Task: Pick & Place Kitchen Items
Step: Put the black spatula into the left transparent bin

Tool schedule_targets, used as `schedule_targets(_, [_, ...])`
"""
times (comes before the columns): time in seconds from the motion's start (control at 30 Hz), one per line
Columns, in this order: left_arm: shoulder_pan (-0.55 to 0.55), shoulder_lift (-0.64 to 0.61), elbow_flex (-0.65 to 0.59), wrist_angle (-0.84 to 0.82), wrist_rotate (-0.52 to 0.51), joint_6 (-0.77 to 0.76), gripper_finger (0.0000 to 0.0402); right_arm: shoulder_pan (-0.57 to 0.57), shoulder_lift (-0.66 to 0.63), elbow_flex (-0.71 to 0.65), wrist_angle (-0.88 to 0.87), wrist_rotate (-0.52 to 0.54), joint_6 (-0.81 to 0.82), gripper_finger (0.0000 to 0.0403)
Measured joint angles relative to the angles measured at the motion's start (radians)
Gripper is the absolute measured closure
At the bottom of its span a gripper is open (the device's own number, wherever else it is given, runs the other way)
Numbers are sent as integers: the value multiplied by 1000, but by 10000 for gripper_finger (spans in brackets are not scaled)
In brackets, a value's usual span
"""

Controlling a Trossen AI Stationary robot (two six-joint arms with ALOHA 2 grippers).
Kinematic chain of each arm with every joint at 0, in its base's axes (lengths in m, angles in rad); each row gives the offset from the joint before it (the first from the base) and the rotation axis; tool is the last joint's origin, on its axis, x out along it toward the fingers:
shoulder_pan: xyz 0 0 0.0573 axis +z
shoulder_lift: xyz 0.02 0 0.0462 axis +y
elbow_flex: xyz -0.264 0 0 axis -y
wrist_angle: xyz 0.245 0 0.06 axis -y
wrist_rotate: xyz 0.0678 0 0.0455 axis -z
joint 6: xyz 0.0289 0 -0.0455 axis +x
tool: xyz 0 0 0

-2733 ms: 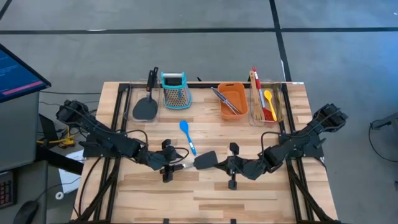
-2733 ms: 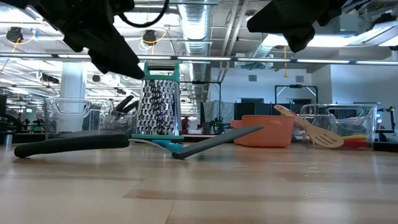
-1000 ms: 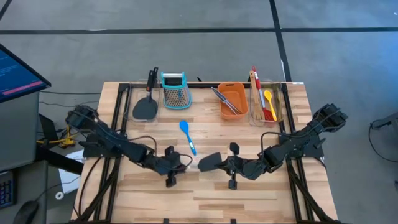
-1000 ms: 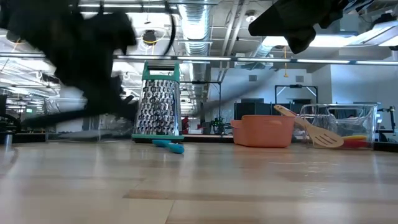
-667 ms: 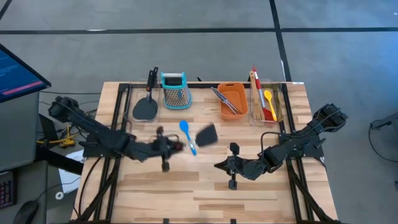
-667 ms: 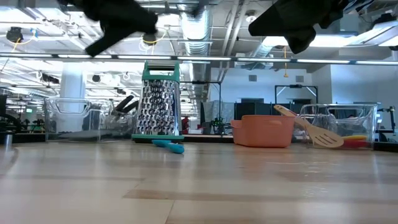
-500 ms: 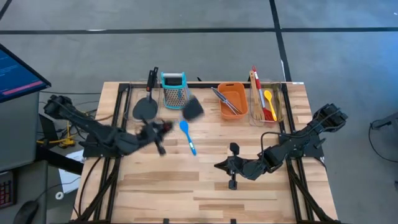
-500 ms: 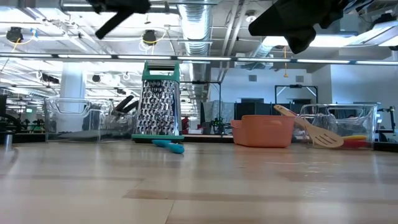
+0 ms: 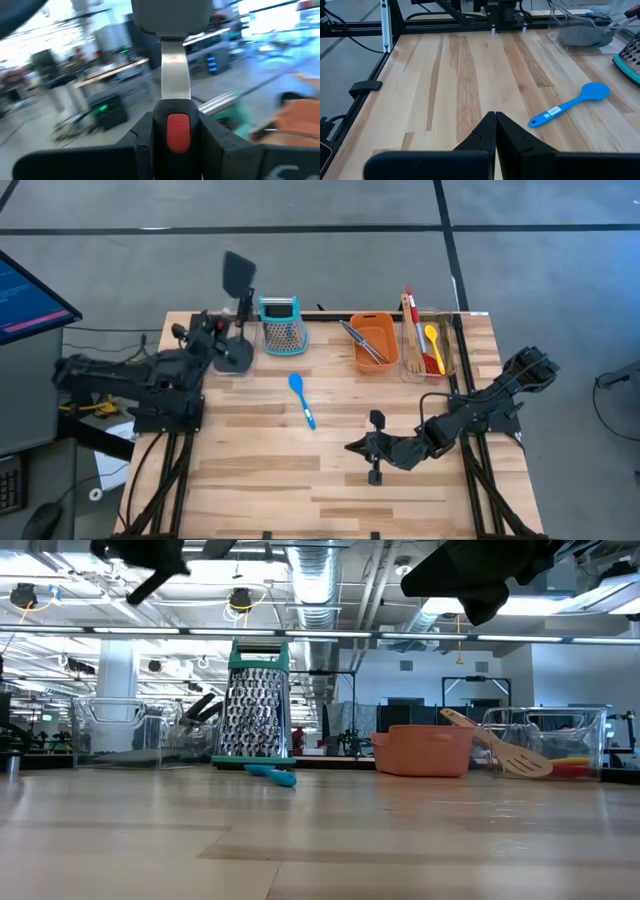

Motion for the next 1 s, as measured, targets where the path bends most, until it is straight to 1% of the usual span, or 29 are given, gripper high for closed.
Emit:
schedule_targets(0.07, [81,-44,-56,-1,14,-35,333,0,0,0,0,-2,0,403])
schedule_targets(0.1, [119,-64,-86,0,37,-65,333,0,0,0,0,-3,0,403])
schedule_targets(0.2, [232,-120,-183,2,144,-172,333,0,0,0,0,-7,0,403])
schedule_targets(0.27, [308,-140,-243,5,194,-236,333,0,0,0,0,-14,0,403])
schedule_targets(0.57, [600,-143,-453,29,358,-477,332,0,0,0,0,-18,0,403])
schedule_targets(0.8, [753,-143,-561,105,486,-612,332,0,0,0,0,-18,0,403])
schedule_targets(0.9, [799,-142,-590,96,547,-668,332,-1,0,0,0,-18,0,403])
schedule_targets(1.0, [821,-127,-590,106,615,-675,332,-1,0,0,0,-18,0,403])
